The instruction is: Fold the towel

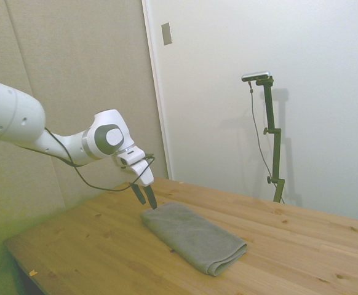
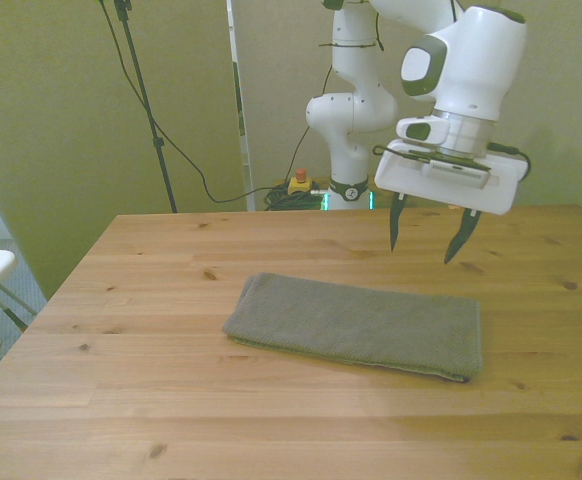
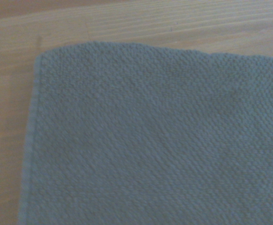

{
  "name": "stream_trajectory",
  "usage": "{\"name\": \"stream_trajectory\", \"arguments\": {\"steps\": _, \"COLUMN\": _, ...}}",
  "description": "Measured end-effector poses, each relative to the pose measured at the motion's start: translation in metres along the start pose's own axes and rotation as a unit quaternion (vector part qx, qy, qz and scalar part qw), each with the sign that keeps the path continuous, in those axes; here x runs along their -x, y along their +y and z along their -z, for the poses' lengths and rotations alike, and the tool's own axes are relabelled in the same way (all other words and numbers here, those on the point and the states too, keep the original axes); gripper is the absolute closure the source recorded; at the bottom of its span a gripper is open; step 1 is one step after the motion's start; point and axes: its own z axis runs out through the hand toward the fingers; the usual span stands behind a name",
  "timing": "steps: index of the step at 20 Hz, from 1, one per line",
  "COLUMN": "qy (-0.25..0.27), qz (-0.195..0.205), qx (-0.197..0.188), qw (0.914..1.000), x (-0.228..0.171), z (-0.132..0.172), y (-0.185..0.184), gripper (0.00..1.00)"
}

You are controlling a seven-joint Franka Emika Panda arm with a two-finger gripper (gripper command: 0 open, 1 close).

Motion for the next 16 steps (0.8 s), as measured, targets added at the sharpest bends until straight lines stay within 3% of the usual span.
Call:
{"name": "stream_trajectory", "arguments": {"steps": 9, "qy": -0.005, "qz": -0.015, "qx": 0.046, "qw": 0.9988, "x": -0.004, "z": -0.026, "y": -0.103, "gripper": 0.00}}
{"name": "stream_trajectory", "arguments": {"steps": 16, "qy": -0.017, "qz": 0.027, "qx": 0.076, "qw": 0.9966, "x": 0.036, "z": -0.036, "y": -0.144, "gripper": 0.00}}
